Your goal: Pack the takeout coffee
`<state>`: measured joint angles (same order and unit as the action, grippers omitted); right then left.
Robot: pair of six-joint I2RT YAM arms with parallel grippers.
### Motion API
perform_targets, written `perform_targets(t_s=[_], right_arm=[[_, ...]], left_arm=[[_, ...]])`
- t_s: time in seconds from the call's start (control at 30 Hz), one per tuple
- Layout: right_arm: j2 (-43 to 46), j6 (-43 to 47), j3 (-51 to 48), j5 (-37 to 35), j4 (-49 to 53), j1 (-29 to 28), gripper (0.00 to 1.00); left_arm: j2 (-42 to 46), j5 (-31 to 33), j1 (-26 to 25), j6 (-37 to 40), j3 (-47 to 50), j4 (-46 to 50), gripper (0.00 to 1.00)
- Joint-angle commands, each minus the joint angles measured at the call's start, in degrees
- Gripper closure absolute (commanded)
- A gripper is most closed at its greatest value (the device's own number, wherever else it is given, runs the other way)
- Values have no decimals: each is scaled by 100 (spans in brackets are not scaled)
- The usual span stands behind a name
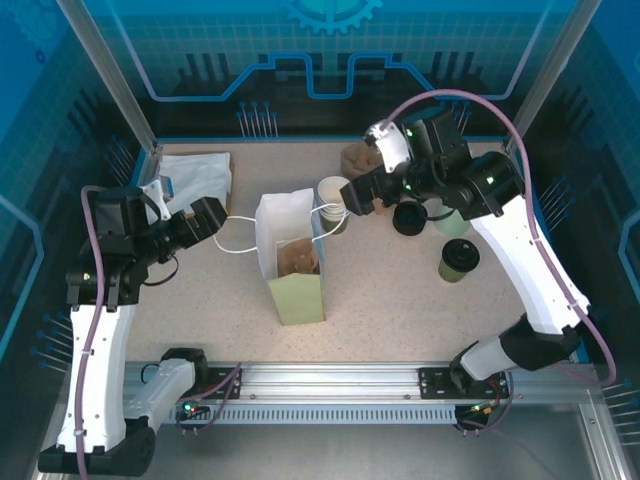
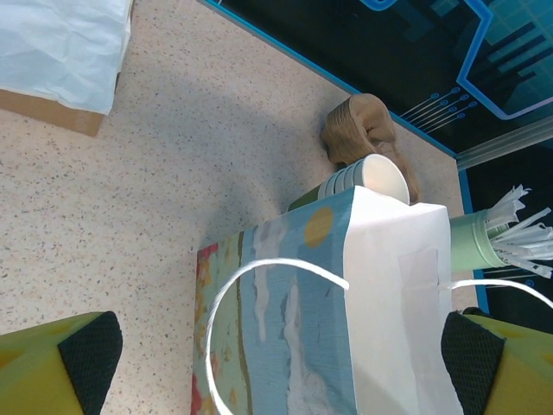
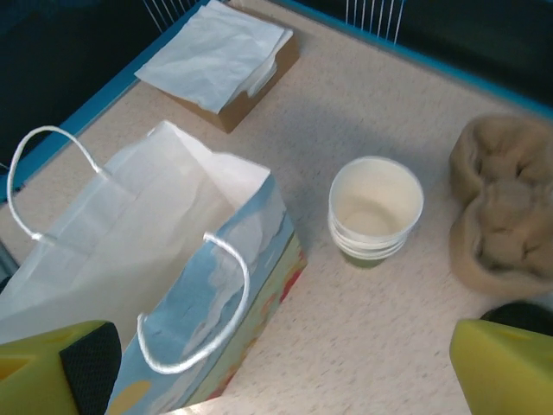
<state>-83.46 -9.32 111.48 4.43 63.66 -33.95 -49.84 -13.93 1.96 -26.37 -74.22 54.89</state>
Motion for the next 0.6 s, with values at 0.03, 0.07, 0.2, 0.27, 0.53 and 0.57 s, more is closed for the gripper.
perform_targets(t_s=[0.03,0.07,0.2,0.27,0.53,0.57], right_arm=[[637,-813,-911,965,-774,356,0],[759,-902,-1120,1103,-859,444,0],[1139,-1232,-1815,1559,-1230,745,0],[1271,-1363,-2076,1782,-1392,882,0],[1306,-1461,-2296,1903,-1356,987,0],[1300,-1484,-2310,1919,-1369,987,0]], left_arm=[[133,213,50,154,-145,219,1],[157,238,50,144,-132,223,1],[184,191,50,121,-93,206,1],[154,142,50,103,-108,185,1],[-349,-79,50,498,-770,582,7],[-421,-95,44,558,-862,642,8]])
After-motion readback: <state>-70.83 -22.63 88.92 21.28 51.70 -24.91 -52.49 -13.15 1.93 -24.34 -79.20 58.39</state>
